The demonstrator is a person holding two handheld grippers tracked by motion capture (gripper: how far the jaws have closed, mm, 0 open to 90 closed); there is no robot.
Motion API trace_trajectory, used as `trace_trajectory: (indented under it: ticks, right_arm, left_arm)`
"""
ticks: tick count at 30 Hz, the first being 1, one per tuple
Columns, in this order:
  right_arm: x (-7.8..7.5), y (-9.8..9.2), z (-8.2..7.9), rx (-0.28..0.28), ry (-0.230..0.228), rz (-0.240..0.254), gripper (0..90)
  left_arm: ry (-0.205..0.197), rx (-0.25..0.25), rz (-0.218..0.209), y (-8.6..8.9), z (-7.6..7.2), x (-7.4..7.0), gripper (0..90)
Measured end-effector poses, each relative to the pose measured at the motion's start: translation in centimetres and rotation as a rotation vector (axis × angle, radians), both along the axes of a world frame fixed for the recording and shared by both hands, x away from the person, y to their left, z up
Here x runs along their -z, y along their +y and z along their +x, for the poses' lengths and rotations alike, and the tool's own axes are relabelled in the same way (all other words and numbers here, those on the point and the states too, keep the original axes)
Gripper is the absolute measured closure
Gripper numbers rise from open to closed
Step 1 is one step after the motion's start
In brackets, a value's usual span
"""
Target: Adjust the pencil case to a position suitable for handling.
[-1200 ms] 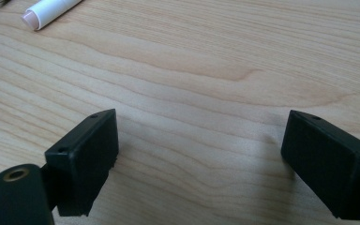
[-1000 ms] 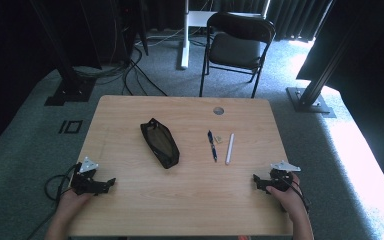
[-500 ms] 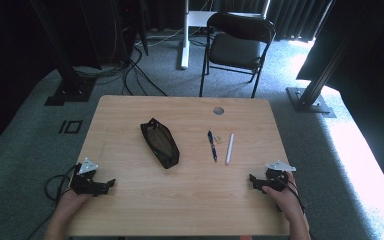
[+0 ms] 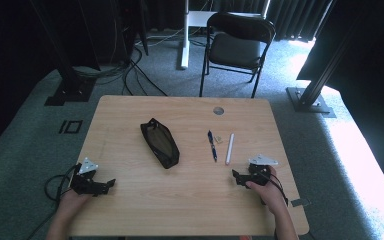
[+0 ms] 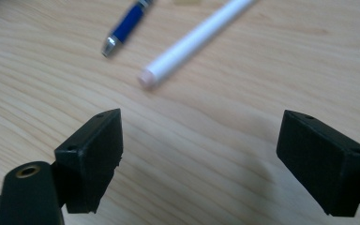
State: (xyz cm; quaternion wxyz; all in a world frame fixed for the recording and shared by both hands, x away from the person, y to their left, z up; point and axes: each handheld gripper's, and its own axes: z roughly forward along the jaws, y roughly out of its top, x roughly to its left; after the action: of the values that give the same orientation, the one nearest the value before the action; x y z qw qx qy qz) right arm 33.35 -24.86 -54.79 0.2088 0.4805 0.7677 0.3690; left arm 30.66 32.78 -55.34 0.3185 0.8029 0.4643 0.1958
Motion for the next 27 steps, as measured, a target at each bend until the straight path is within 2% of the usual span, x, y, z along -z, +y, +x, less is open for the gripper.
trace_trajectory:
  ticks: [8, 11, 23, 27]
  right_arm:
    - [-1.0, 2.2, 0.4, -0.057, -0.02, 0.022, 14.5]
    - [-1.3, 2.8, 0.6, -0.061, -0.024, 0.021, 14.5]
    - [-2.5, 7.6, 1.2, -0.163, -0.07, 0.077, 14.6]
    - [-2.5, 8.7, 1.3, -0.188, -0.069, 0.084, 14.6]
  left_arm:
    - [0.0, 0.0, 0.0, 0.0, 0.0, 0.0, 2.1]
    - [0.0, 0.0, 0.0, 0.0, 0.0, 0.0, 2.1]
    - [0.0, 0.0, 0.0, 0.0, 0.0, 0.0, 2.1]
    - [0.0, 0.0, 0.0, 0.0, 0.0, 0.0, 2.1]
